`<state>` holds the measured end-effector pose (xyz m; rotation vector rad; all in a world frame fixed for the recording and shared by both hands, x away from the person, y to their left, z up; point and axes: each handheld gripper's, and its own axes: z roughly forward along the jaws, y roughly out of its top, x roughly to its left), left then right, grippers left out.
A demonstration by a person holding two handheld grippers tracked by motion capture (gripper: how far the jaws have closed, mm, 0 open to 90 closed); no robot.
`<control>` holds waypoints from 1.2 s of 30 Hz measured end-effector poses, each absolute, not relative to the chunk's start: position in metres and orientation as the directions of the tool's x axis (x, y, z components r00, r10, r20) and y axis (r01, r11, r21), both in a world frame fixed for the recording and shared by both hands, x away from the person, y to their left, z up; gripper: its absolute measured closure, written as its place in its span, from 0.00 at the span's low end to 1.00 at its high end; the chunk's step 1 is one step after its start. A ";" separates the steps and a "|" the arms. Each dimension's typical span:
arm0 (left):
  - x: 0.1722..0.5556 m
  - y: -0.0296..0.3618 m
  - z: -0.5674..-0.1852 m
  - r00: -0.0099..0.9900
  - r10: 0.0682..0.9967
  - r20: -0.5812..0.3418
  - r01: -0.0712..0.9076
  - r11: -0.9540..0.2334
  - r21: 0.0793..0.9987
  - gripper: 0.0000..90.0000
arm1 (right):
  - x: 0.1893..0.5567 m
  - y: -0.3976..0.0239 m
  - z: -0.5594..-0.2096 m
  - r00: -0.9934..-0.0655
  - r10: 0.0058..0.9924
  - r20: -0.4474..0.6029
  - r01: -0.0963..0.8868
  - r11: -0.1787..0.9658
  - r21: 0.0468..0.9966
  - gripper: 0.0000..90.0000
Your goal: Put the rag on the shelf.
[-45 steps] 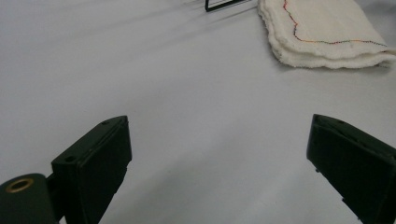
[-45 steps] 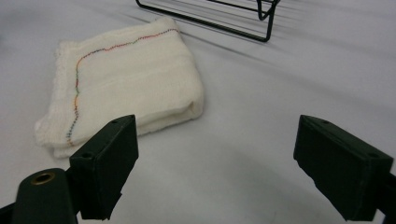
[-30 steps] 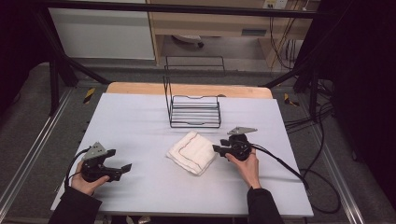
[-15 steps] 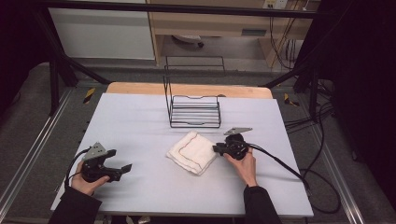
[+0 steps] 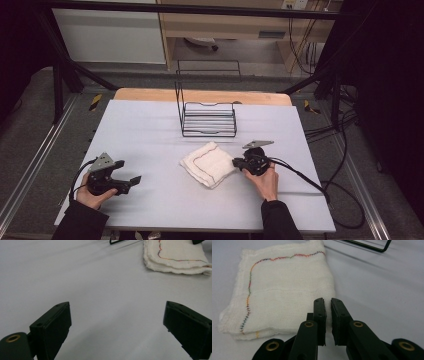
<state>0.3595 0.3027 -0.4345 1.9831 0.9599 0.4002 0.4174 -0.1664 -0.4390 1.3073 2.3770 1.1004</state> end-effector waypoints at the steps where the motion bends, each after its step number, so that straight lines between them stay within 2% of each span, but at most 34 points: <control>1: 0.359 0.303 -0.435 0.651 0.755 -0.080 0.475 -0.323 0.819 0.09 | 0.415 -0.167 -0.438 -0.580 0.799 0.158 0.638 0.326 0.697 0.92; 26: 0.358 0.300 -0.434 0.650 0.756 -0.073 0.476 -0.330 0.815 0.09 | 0.353 -0.197 -0.438 -0.507 0.838 0.204 0.681 0.244 0.691 0.92; 36: 0.358 0.298 -0.435 0.650 0.757 -0.067 0.477 -0.337 0.812 0.09 | 0.341 -0.205 -0.440 -0.502 0.845 0.183 0.677 0.253 0.691 0.91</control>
